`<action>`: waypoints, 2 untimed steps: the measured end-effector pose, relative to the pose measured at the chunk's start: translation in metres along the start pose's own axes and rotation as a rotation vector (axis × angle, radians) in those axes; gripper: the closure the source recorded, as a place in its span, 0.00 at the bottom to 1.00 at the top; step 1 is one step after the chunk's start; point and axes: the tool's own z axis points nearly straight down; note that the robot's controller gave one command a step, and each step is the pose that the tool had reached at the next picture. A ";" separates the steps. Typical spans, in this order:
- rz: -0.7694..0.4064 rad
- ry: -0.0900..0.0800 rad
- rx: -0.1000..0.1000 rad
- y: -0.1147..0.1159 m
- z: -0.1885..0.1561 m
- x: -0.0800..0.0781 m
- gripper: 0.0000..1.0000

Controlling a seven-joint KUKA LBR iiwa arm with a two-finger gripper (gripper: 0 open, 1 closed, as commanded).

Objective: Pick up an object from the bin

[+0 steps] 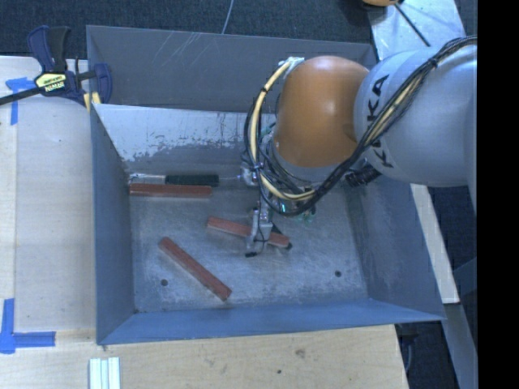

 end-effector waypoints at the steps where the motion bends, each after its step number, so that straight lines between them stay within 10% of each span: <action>1: 0.002 -0.008 -0.001 0.000 -0.004 -0.002 0.00; 2: -0.153 -0.006 0.001 -0.022 0.098 0.073 1.00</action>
Offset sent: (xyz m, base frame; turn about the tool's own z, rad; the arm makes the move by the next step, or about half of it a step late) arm -0.0733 -0.0221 -0.0981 -0.1540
